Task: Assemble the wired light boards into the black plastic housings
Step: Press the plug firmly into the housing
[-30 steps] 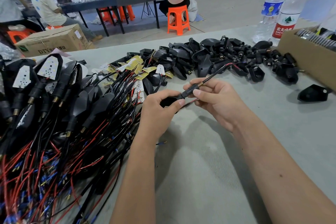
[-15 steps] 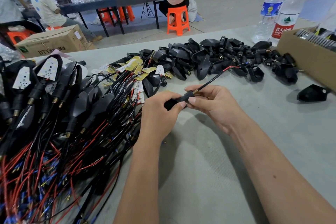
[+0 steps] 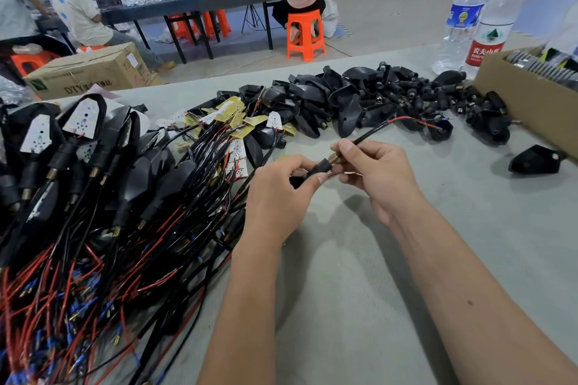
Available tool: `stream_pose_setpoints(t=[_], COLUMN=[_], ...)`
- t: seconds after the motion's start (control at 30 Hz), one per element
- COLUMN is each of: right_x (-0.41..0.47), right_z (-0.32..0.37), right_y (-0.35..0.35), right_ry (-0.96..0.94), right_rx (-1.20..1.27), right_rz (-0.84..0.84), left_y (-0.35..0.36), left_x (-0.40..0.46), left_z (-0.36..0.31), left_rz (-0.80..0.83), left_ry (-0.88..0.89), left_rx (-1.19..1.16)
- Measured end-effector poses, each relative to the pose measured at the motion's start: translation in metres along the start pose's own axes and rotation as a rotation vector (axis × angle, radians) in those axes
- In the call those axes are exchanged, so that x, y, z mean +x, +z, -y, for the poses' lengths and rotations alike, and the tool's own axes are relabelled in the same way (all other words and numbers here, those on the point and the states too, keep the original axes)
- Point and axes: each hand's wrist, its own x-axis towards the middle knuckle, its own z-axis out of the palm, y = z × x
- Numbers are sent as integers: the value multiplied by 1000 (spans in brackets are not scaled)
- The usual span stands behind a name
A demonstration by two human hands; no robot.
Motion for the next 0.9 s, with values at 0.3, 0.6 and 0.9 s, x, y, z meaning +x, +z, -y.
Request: stream_pose_setpoints(t=[0.3,0.6,0.9], right_x=[8,8,9], right_z=[3,3,-1], right_y=[-8,-10,-9], right_ry=[-50,13,6], right_rx=[94,183,222], right_rz=[-163,-26,-109], left_y=[-16,-16,-18], left_x=[0,2,2], left_z=[2,9,6], left_rz=[78,-35,-39], left_ry=[-296,-362,-389], left_rx=[-489,-558,-620])
